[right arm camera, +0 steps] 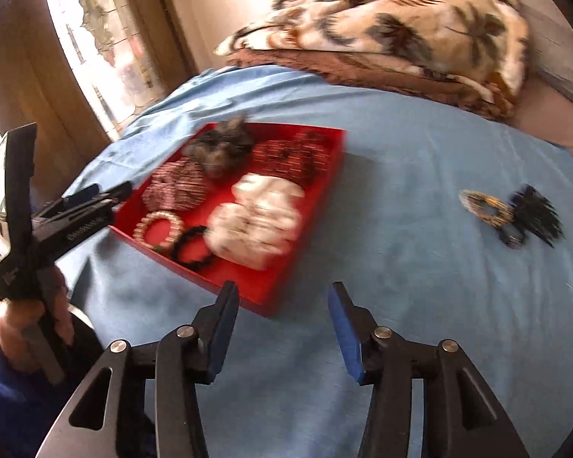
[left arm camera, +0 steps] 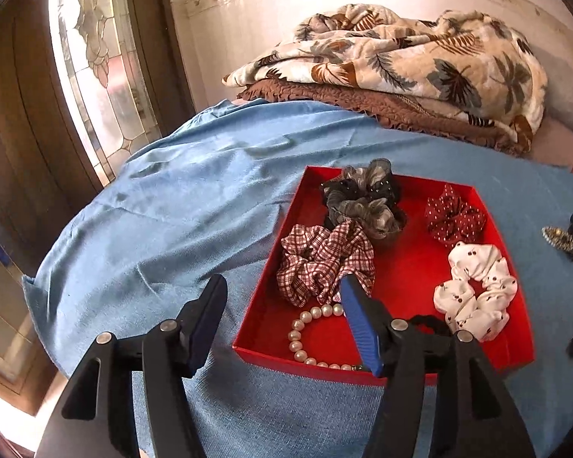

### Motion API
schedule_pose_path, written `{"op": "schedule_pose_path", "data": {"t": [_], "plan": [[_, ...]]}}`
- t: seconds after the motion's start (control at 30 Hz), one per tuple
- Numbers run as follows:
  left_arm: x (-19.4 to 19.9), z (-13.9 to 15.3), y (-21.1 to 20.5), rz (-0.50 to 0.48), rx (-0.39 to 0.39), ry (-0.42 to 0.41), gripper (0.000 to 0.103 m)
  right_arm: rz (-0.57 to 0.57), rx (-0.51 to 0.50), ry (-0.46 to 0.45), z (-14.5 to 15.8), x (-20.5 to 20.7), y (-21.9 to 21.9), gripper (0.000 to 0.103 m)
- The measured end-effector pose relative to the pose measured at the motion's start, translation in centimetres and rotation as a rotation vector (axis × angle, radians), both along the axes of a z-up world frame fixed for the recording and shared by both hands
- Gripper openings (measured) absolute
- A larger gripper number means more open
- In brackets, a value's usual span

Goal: Organize jewelry

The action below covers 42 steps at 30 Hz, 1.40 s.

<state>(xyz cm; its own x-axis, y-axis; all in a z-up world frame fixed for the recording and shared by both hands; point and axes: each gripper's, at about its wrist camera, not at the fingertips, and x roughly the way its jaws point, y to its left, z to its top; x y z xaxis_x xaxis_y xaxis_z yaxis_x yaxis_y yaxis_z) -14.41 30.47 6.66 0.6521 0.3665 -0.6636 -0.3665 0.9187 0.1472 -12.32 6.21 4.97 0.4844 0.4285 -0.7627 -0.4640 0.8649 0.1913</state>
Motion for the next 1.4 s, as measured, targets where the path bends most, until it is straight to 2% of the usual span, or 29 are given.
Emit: {"op": "schedule_pose_path", "data": {"t": [0.2, 0.37, 0.5, 0.6, 0.67, 0.73, 0.8, 0.9, 1.0, 1.2, 1.4], "plan": [[-0.2, -0.3, -0.9, -0.01, 0.027, 0.006, 0.062, -0.141, -0.031, 0.023, -1.2, 0.2, -7.2, 0.053], [-0.6, -0.1, -2.3, -0.039, 0.042, -0.032, 0.063, -0.259, -0.015, -0.012, -0.4, -0.4, -12.8, 0.053], [-0.8, 1.0, -4.0, -0.034, 0.043, -0.06, 0.063, -0.35, 0.034, -0.057, 0.7, -1.0, -17.3, 0.061], [-1.7, 2.8, -6.4, -0.038, 0.042, -0.098, 0.063, -0.405, 0.058, -0.07, 1.0, -1.0, -20.4, 0.062], [-2.2, 4.1, -8.2, -0.045, 0.043, -0.131, 0.068, -0.439, 0.068, -0.073, 1.2, -0.9, -22.1, 0.062], [-2.5, 5.5, -9.9, -0.05, 0.046, -0.166, 0.082, -0.469, 0.1, -0.074, 1.1, -0.7, -23.8, 0.062], [-2.5, 7.4, -12.3, -0.077, 0.057, -0.218, 0.091, -0.49, 0.135, -0.068, 1.0, -0.5, -24.8, 0.062], [-2.3, 9.6, -15.4, -0.119, 0.07, -0.279, 0.101, -0.511, 0.193, -0.046, 0.6, -0.3, -25.9, 0.063], [-2.1, 11.3, -18.5, -0.165, 0.072, -0.344, 0.103, -0.504, 0.206, -0.048, 0.6, -0.3, -25.9, 0.063], [-0.2, 12.1, -22.2, -0.27, 0.006, -0.315, 0.103, -0.5, 0.196, -0.062, 0.8, -0.3, -25.8, 0.065], [1.7, 10.6, -24.2, -0.309, 0.046, -0.239, 0.103, -0.52, 0.205, -0.045, 0.8, 0.1, -26.4, 0.065]]}}
